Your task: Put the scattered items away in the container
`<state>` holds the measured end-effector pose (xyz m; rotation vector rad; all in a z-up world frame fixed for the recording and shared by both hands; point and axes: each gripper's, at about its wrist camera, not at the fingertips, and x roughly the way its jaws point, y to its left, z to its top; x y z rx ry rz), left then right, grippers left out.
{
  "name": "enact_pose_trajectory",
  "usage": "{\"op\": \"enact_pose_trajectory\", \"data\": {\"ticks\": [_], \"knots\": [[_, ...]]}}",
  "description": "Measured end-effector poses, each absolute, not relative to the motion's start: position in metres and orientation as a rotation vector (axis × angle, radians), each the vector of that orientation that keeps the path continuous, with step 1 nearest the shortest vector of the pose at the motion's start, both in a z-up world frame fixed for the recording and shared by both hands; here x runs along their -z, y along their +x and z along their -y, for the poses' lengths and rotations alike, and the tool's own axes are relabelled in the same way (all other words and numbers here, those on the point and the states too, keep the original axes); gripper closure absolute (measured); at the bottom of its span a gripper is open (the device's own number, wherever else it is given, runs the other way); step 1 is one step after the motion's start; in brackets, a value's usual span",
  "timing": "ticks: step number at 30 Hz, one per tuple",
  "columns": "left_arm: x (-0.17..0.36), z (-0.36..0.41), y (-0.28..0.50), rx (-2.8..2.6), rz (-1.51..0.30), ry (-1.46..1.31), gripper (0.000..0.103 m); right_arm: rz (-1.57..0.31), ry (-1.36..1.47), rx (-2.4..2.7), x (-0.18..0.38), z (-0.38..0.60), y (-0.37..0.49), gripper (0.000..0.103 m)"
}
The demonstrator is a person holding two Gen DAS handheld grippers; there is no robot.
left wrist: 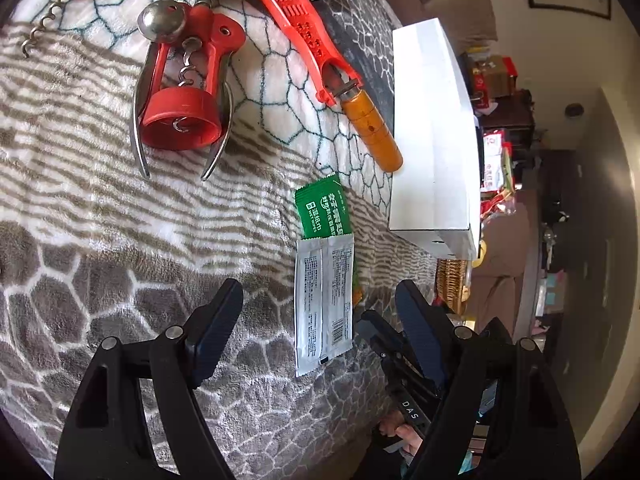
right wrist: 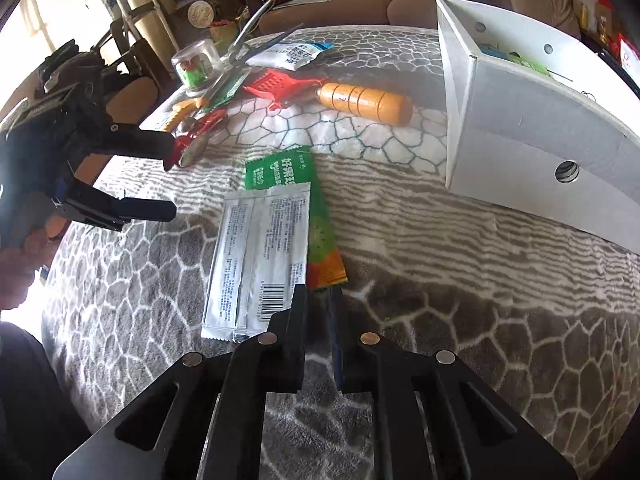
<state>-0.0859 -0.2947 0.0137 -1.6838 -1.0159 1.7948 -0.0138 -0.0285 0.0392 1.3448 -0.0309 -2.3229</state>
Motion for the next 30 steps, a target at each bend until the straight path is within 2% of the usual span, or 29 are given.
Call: {"op": "enact_pose_trajectory", "data": {"ticks": [4,5,6,7,8,12,15,18,23,24,26,30], "knots": [[-0.012,0.293,-0.084,-1.782,1.003,-1.696,0.027,0.061,1.369,2.287,-0.044,0.035,-0.014,0.092],[-0.013,0.291,-0.083,-1.762,1.005,-1.689,0.027,0.094,1.380,2.291,-0.045,0.032,-0.014,0.089],[-0.013,0.288,-0.081,-1.730,1.016,-1.672,0.027,0.150,1.397,2.285,-0.043,0.028,-0.014,0.073],[-0.014,0.283,-0.079,-1.692,1.031,-1.657,0.027,0.205,1.416,2.266,-0.040,0.024,-0.014,0.063],[-0.013,0.278,-0.077,-1.654,1.047,-1.645,0.027,0.239,1.429,2.250,-0.038,0.021,-0.013,0.059],[-0.004,0.253,-0.071,-1.528,1.077,-1.646,0.027,0.284,1.448,2.213,-0.027,0.022,-0.012,0.063],[0.009,0.244,-0.068,-1.529,1.045,-1.719,0.027,0.396,1.446,2.169,-0.023,0.019,-0.016,0.067],[0.018,0.246,-0.066,-1.502,1.105,-1.723,0.027,0.531,1.442,2.090,-0.018,0.016,-0.021,0.068],[0.022,0.250,-0.066,-1.485,1.165,-1.713,0.027,0.577,1.425,2.080,-0.015,0.024,-0.025,0.068],[0.022,0.250,-0.067,-1.485,1.167,-1.714,0.027,0.574,1.415,2.083,-0.016,0.026,-0.026,0.078],[0.023,0.251,-0.067,-1.481,1.179,-1.714,0.027,0.516,1.386,2.112,-0.023,0.033,-0.025,0.089],[0.026,0.262,-0.070,-1.462,1.259,-1.709,0.027,0.281,1.314,2.166,-0.042,0.057,-0.019,0.091]]}}
